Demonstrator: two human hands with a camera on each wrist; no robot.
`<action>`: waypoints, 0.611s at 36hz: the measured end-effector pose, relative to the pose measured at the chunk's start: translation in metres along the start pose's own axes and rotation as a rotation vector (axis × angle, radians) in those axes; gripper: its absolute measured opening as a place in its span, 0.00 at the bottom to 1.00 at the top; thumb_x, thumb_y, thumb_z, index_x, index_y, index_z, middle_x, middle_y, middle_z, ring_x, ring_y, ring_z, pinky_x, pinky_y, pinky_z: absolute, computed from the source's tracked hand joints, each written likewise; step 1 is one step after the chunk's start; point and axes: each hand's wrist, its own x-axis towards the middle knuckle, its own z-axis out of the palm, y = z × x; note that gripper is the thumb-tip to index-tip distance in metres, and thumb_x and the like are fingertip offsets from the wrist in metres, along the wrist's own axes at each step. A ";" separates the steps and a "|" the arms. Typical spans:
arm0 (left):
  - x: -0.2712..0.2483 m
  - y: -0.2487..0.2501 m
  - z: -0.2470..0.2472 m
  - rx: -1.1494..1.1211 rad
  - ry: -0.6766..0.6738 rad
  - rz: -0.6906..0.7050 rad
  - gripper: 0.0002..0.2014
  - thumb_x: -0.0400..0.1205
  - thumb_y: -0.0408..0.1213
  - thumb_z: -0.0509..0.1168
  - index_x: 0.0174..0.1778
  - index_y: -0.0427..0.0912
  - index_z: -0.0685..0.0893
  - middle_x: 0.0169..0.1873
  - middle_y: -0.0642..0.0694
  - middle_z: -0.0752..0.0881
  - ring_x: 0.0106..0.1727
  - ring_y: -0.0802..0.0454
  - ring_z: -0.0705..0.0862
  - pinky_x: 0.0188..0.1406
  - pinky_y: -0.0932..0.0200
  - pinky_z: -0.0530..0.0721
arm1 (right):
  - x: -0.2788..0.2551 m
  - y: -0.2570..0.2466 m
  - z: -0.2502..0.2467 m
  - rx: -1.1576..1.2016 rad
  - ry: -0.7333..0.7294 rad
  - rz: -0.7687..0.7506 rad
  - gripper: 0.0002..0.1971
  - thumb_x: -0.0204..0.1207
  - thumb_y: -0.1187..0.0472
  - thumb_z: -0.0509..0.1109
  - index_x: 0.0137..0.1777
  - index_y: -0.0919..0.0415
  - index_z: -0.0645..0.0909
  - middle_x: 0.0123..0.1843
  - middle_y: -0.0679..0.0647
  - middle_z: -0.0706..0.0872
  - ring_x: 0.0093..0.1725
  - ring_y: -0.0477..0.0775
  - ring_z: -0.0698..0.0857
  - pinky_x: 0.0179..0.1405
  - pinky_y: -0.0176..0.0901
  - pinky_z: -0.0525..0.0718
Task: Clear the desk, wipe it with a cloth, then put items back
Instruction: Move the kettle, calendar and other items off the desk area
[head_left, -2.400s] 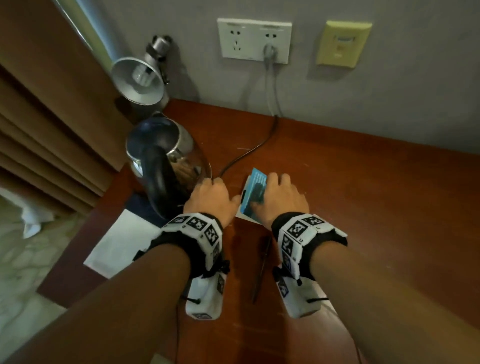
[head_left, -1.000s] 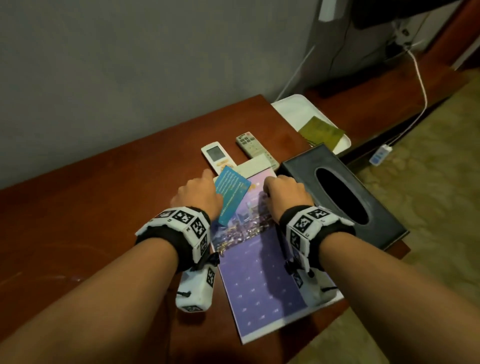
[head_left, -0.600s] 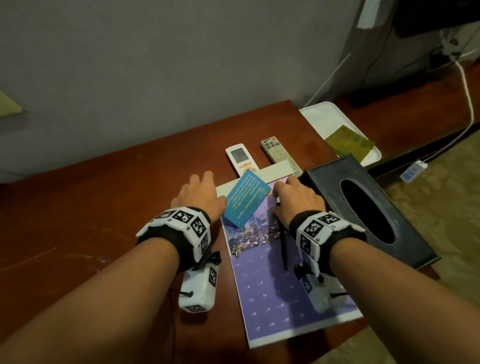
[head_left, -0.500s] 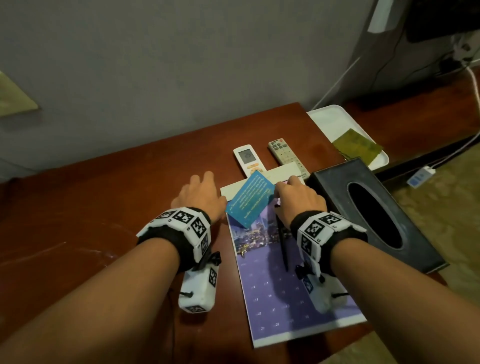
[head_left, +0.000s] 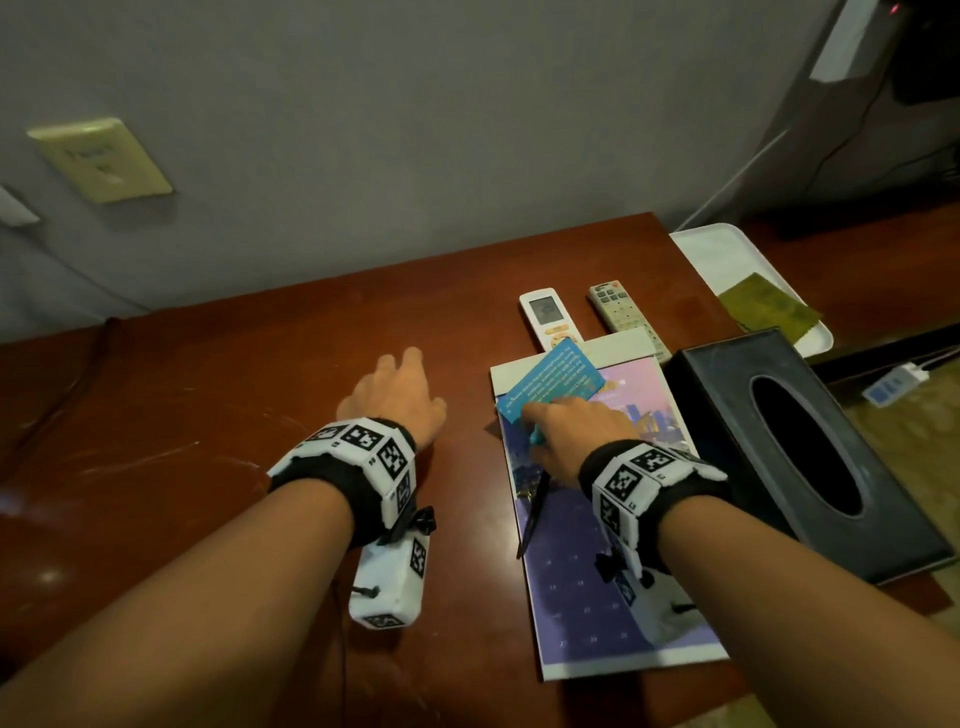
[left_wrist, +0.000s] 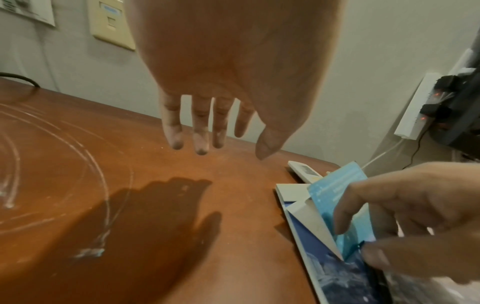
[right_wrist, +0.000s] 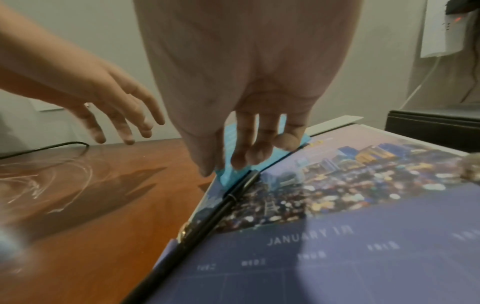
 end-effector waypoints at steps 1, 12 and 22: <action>0.000 -0.002 -0.001 0.001 0.002 -0.001 0.24 0.84 0.50 0.62 0.74 0.49 0.67 0.67 0.44 0.74 0.61 0.40 0.79 0.44 0.50 0.73 | 0.000 -0.003 0.000 -0.008 -0.012 -0.024 0.13 0.80 0.54 0.66 0.64 0.49 0.74 0.58 0.56 0.83 0.54 0.63 0.84 0.45 0.51 0.80; -0.022 -0.066 -0.025 -0.043 0.064 -0.120 0.24 0.83 0.49 0.63 0.74 0.50 0.67 0.66 0.46 0.75 0.61 0.43 0.79 0.43 0.51 0.72 | 0.023 -0.084 -0.035 0.000 0.015 -0.192 0.13 0.81 0.51 0.64 0.63 0.49 0.76 0.60 0.58 0.83 0.58 0.65 0.83 0.50 0.52 0.80; -0.117 -0.218 -0.020 -0.166 0.046 -0.547 0.24 0.83 0.49 0.64 0.73 0.50 0.68 0.67 0.45 0.75 0.64 0.39 0.77 0.48 0.48 0.74 | 0.013 -0.235 -0.021 -0.136 -0.057 -0.530 0.10 0.82 0.56 0.62 0.61 0.53 0.78 0.58 0.56 0.83 0.55 0.64 0.83 0.45 0.52 0.81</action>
